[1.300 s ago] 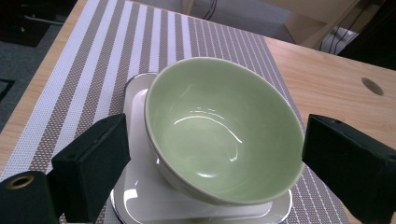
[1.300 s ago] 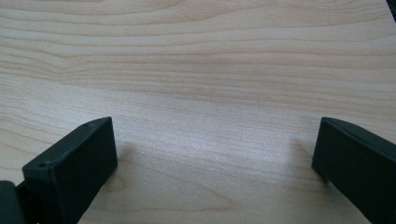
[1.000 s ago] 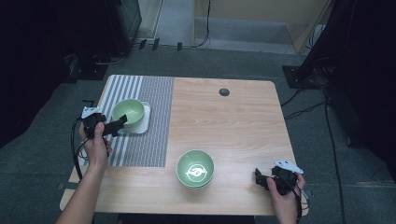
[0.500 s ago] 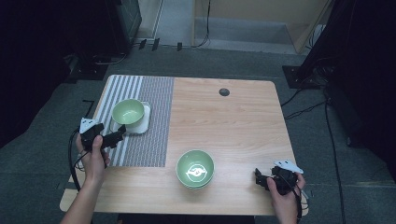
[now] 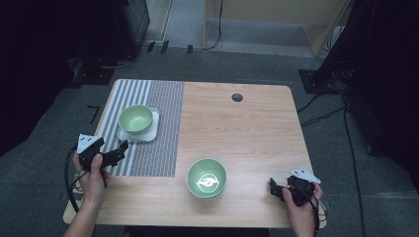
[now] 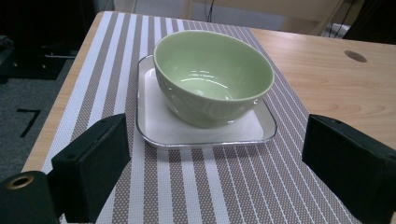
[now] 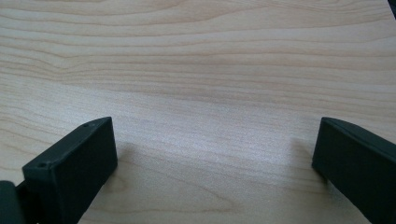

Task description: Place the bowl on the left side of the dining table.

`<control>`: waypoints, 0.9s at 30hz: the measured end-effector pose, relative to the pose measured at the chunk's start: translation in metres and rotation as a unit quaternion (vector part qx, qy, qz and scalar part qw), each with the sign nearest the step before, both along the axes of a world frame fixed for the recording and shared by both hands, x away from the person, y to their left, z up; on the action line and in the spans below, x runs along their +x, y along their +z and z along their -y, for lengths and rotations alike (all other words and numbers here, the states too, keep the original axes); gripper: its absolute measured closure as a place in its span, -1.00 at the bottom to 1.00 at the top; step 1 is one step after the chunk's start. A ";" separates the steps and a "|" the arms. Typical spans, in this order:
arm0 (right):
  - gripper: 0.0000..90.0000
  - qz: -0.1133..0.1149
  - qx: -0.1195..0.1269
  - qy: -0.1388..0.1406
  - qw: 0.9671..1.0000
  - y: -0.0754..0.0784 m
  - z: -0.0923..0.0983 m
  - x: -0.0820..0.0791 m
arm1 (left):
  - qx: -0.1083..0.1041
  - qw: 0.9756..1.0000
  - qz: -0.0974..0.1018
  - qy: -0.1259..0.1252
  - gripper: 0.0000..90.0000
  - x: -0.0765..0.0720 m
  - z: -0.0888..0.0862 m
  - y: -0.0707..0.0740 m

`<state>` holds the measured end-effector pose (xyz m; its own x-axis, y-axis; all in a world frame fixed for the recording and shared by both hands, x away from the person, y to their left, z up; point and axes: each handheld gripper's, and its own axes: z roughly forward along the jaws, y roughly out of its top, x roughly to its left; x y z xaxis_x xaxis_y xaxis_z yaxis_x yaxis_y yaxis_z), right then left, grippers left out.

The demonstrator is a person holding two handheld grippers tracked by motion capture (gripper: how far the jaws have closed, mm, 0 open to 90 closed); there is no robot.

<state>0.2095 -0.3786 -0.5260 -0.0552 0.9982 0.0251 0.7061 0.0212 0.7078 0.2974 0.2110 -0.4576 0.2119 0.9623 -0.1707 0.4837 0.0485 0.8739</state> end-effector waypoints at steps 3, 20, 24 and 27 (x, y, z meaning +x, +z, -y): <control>-1.00 0.000 0.000 0.000 1.000 0.000 0.000 0.000 | -0.001 1.000 0.001 -0.001 -0.84 -0.004 -0.002 -0.001; -1.00 0.000 0.000 0.000 1.000 0.000 0.000 0.000 | 0.003 1.000 0.001 0.000 -0.84 -0.025 -0.017 -0.005; -1.00 0.000 0.000 0.000 1.000 0.000 0.000 0.000 | 0.001 1.000 -0.001 0.005 -0.84 -0.031 -0.022 -0.008; -1.00 0.000 0.000 0.000 1.000 0.000 0.000 0.000 | 0.001 1.000 0.000 0.010 -0.84 -0.036 -0.027 -0.008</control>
<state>0.2095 -0.3786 -0.5260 -0.0552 0.9982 0.0251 0.7060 0.0212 0.7079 0.2616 0.2375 -0.4653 0.1933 0.9665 -0.1691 0.4827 0.0564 0.8740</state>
